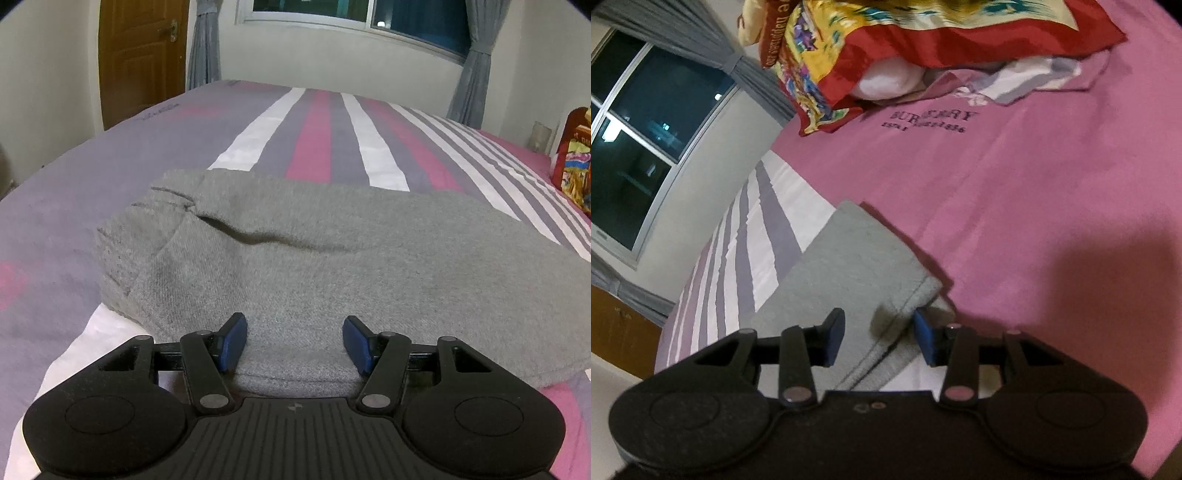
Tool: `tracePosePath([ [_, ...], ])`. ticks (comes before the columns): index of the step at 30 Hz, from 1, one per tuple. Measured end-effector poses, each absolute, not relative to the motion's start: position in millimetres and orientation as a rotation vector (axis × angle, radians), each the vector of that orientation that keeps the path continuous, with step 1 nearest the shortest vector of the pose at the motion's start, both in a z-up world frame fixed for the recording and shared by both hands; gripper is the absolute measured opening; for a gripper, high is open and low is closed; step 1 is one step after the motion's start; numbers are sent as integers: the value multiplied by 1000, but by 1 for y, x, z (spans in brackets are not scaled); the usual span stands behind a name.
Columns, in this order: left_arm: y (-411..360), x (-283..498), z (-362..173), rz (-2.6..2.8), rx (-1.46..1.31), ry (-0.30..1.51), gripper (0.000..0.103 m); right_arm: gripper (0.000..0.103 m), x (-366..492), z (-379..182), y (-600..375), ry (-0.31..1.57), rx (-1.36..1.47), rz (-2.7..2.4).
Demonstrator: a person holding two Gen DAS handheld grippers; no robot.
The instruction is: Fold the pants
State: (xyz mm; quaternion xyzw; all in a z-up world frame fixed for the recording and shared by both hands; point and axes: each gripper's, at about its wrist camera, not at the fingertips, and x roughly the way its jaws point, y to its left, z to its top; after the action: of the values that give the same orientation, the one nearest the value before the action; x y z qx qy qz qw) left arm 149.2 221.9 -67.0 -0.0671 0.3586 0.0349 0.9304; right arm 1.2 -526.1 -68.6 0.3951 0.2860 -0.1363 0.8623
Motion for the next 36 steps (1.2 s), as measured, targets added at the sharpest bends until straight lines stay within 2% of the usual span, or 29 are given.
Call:
tracePosePath([
  [1, 222, 149, -67, 71, -140, 735, 59, 12, 5, -70, -526, 614, 826, -276],
  [2, 222, 149, -67, 71, -139, 735, 59, 5, 9, -72, -526, 638, 823, -272],
  [7, 223, 150, -68, 64, -132, 741, 59, 4, -9, -58, -516, 542, 782, -270],
  [11, 222, 151, -67, 62, -126, 748, 59, 4, -6, -84, -526, 609, 844, -296],
  [14, 222, 149, -58, 73, -124, 743, 59, 12, -9, -79, -522, 593, 845, -296],
  [16, 228, 138, -45, 93, -149, 688, 59, 24, -13, -68, -518, 580, 811, -294],
  [19, 251, 118, -31, 179, -229, 602, 59, 34, -22, -55, -515, 551, 748, -291],
  [22, 285, 102, -26, 246, -373, 547, 59, 39, -27, -54, -518, 552, 732, -287],
  [30, 316, 110, -56, 195, -636, 641, 59, 47, -19, -63, -518, 560, 781, -316],
  [31, 315, 114, -59, 196, -636, 645, 54, 49, -17, -64, -516, 568, 775, -318],
  [32, 314, 117, -62, 199, -631, 641, 25, 50, -17, -64, -513, 572, 770, -318],
  [33, 313, 121, -62, 213, -619, 643, 12, 51, -16, -65, -511, 576, 767, -316],
  [36, 309, 126, -55, 212, -577, 602, 11, 51, -14, -66, -506, 583, 766, -316],
])
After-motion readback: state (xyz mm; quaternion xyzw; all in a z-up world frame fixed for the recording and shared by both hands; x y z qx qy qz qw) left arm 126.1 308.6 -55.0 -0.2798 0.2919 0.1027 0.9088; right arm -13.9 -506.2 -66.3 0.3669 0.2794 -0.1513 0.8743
